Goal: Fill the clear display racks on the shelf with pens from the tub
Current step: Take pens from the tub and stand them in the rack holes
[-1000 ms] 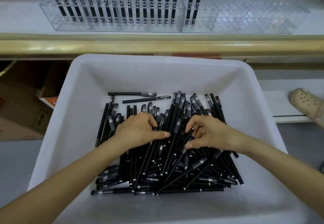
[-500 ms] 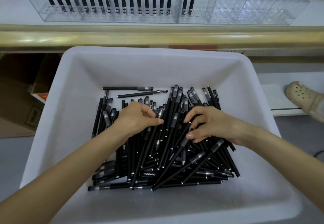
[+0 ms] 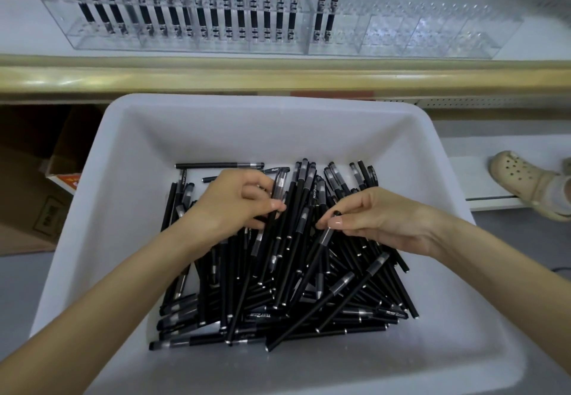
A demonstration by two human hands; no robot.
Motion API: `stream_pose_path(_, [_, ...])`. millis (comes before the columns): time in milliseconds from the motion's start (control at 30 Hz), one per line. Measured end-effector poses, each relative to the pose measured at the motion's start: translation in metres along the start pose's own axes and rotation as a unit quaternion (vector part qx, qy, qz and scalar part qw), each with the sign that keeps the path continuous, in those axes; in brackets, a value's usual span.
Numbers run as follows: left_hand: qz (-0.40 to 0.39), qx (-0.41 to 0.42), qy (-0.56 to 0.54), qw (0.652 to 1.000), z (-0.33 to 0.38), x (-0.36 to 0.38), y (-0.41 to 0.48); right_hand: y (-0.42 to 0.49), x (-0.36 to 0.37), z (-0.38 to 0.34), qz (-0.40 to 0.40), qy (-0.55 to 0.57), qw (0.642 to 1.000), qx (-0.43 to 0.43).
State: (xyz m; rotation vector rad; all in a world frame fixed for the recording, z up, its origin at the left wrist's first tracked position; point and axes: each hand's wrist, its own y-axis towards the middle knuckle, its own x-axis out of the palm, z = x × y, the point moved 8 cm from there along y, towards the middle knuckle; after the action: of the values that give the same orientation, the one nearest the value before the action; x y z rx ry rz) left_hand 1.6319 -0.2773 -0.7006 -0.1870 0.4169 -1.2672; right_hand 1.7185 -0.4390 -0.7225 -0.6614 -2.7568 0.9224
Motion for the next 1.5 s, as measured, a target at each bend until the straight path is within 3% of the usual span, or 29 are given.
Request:
stream_pose_path(133, [0.014,0.021,-0.007,1.0,0.009,-0.005,-0.002,-0.003,0.0,-0.016,0.007,-0.047,0.998,-0.04])
stream_pose_path(400, [0.058,0.114,-0.042,0.991,0.073,-0.029,0.003,-0.013,-0.008,-0.07,-0.049,0.035,0.993,-0.105])
stream_pose_path(600, [0.052,0.173,-0.062,0.982,0.131,-0.044,0.01,-0.02,-0.039,-0.128,0.051,-0.061,0.978,-0.191])
stream_pose_path(833, [0.055,0.186,-0.086,0.977,0.172,-0.041,0.04,-0.041,-0.092,-0.219,0.187,-0.141,0.919,-0.317])
stream_pose_path(1033, [0.097,0.17,-0.081,0.977,0.171,-0.047,0.06,-0.054,-0.142,-0.293,0.275,-0.063,0.855,-0.434])
stream_pose_path(1500, [0.085,0.17,-0.132,0.973,0.159,-0.049,0.079,-0.025,-0.171,-0.31,0.337,-0.05,0.813,-0.471])
